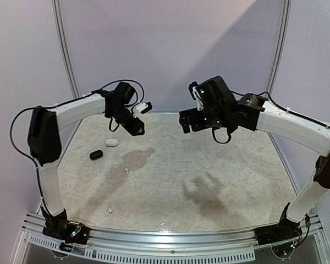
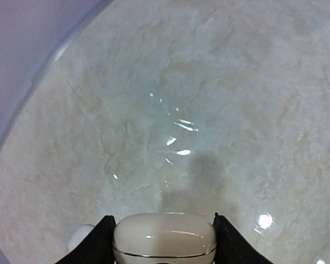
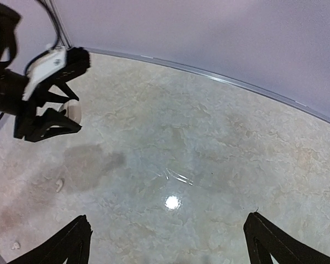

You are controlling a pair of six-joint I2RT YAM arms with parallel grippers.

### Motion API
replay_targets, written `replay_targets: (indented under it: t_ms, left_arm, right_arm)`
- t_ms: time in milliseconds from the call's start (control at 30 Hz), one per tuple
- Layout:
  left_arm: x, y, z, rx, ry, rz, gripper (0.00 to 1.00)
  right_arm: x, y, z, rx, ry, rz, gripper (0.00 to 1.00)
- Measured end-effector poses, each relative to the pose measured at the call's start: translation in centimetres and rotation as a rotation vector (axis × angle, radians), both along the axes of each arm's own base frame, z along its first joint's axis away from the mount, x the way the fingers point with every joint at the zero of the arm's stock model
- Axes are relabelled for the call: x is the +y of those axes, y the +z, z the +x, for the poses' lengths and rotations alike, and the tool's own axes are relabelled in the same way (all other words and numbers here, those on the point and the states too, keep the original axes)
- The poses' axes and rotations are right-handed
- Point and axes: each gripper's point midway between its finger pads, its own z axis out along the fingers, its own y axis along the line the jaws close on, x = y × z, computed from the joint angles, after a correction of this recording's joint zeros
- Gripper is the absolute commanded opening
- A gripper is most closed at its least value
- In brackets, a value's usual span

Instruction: Insert the wireless bluetooth earbuds into the charging case

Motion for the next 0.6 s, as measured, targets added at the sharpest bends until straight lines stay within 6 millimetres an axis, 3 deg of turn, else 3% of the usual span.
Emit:
replay_targets:
  t_ms: [67, 167, 267, 433, 600]
  left_arm:
    - [-0.2, 4.6, -1.4, -0.126, -0.117, -0.014, 0.00]
    - [0.0, 10.6, -5.5, -0.331, -0.286, -0.037, 0.00]
    - [-0.4, 14.5, -9.6, -0.543, -0.437, -0.087, 0.00]
    - [-2.6, 16.1, -14.8, -0.785, -0.637, -0.141, 0.00]
    - [-4.2, 16.4, -15.6, -0.874, -0.687, -0.153, 0.00]
  right_arm:
    - [-0.5, 1.2, 0.2, -0.009, 0.010, 0.062, 0.97]
    - [-0.3, 4.3, -0.2, -0.042, 0.054, 0.167, 0.91]
    - [1.0, 6.7, -0.9, -0.049, 0.118, 0.258, 0.86]
    - [5.9, 8.2, -3.0, -0.020, 0.274, 0.380, 0.85]
    - [12.2, 7.3, -6.3, 0.027, 0.451, 0.394, 0.80]
